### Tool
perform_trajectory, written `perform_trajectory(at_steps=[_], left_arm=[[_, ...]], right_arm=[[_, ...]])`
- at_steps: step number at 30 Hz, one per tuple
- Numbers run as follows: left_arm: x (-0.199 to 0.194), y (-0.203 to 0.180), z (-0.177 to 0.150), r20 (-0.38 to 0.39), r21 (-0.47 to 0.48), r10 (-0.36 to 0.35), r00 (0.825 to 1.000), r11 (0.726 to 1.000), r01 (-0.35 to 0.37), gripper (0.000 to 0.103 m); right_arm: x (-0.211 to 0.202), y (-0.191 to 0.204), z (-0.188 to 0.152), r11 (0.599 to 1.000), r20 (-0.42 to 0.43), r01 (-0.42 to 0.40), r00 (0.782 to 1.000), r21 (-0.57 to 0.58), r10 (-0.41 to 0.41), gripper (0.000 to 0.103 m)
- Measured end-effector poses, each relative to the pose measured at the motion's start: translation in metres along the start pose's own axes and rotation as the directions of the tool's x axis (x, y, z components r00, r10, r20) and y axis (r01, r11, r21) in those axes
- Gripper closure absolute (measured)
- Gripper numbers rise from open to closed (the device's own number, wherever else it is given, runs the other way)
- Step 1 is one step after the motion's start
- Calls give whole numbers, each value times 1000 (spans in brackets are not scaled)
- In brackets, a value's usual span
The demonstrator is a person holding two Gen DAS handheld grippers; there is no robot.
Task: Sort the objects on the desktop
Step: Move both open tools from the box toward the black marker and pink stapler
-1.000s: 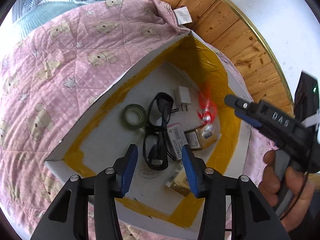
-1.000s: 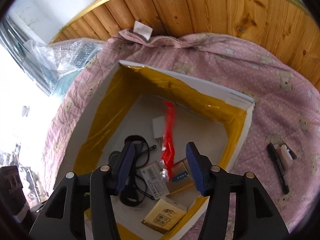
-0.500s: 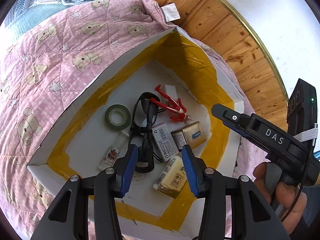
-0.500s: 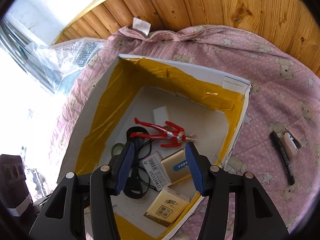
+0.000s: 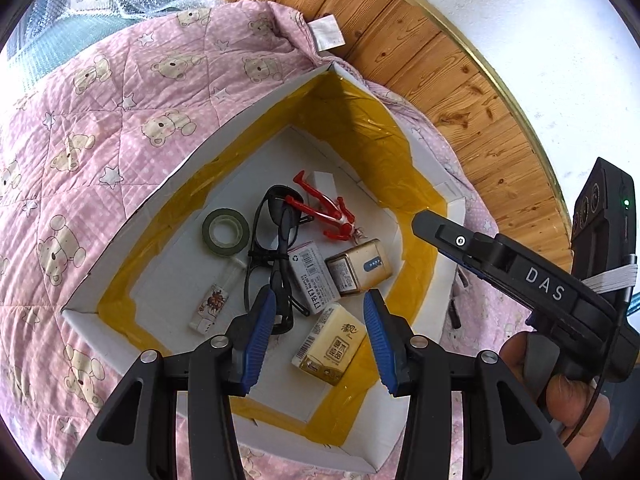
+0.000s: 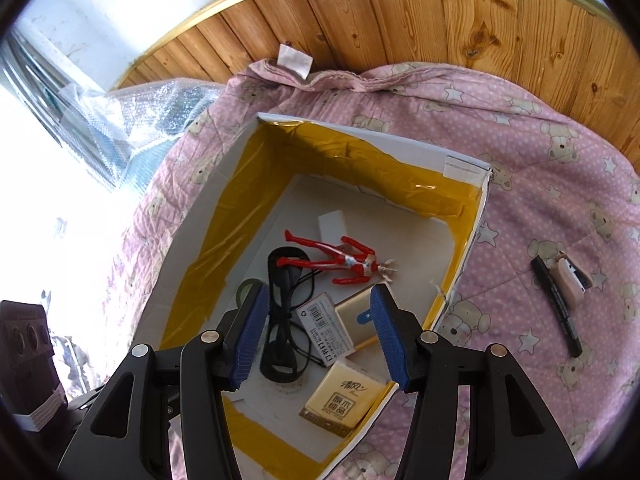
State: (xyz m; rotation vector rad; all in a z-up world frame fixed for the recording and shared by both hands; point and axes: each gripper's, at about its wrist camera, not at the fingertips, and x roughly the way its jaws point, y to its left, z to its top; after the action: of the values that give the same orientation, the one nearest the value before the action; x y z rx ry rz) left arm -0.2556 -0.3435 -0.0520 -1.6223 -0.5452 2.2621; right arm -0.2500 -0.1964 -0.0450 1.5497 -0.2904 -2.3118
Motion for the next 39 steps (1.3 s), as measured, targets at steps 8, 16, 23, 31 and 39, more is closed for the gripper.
perform_trajectory(at_steps=[8, 16, 23, 31, 39], left_arm=[[-16, -8, -8, 14, 21, -20, 1000, 1000, 20, 57], [-33, -27, -19, 23, 62, -43, 999, 997, 41, 57], [-51, -47, -29, 39, 111, -55, 998, 993, 50, 57], [-70, -64, -43, 58, 153, -65, 996, 987, 55, 54], [-84, -83, -60, 64, 196, -77, 995, 978, 63, 54]], right_arm=[[-19, 11, -12, 1000, 15, -5, 1000, -10, 5, 47], [-44, 15, -29, 1000, 41, -8, 999, -3, 8, 47], [-68, 11, -42, 1000, 69, -12, 998, 6, 12, 47], [-91, 4, -65, 999, 97, -20, 995, 37, 16, 47], [-115, -8, -86, 998, 132, -21, 991, 61, 12, 47]])
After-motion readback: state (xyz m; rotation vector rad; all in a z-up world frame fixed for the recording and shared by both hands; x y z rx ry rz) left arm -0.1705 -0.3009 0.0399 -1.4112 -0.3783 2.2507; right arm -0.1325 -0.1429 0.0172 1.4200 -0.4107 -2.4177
